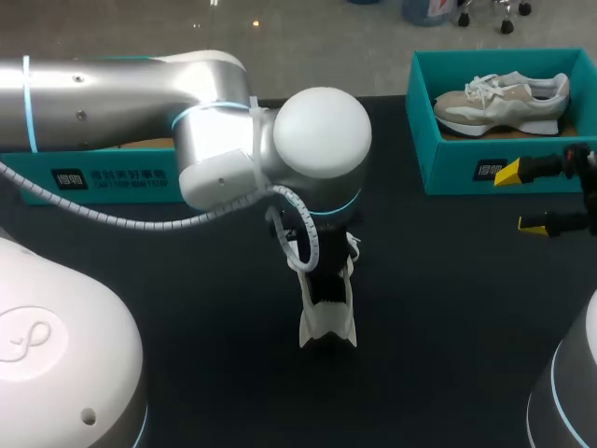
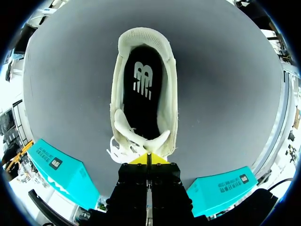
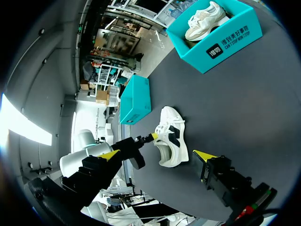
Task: Take the shoe out of the shoebox, open the shoe tongue, remove and reinsert the insole, then place the shoe into the shoebox
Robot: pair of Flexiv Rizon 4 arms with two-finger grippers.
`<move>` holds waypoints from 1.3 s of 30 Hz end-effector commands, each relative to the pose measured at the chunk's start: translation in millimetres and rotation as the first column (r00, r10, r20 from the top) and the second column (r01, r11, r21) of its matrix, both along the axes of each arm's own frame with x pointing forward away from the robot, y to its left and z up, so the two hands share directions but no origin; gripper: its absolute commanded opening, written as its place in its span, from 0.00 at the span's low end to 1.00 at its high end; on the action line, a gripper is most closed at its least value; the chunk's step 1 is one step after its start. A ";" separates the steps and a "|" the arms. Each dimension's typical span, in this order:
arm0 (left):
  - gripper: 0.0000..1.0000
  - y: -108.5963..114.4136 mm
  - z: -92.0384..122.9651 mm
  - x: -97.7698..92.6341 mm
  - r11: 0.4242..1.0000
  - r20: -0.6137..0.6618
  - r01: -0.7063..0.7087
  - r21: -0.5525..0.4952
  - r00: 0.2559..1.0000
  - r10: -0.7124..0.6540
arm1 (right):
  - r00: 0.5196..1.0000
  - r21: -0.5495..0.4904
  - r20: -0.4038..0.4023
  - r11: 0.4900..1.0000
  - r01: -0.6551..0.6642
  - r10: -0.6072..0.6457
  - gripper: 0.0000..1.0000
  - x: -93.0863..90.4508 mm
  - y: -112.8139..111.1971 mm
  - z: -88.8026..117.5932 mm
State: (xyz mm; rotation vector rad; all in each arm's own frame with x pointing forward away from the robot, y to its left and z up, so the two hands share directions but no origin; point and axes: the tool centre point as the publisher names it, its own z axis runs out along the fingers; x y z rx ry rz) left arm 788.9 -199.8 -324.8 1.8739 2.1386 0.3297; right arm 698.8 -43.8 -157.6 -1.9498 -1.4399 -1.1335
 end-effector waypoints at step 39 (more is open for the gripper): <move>0.00 -7.1 24.5 -21.6 0.737 -0.292 -0.666 -0.116 0.732 0.616 | 1.000 -0.003 -0.002 1.000 0.003 -0.003 1.00 -0.6 0.8 -0.5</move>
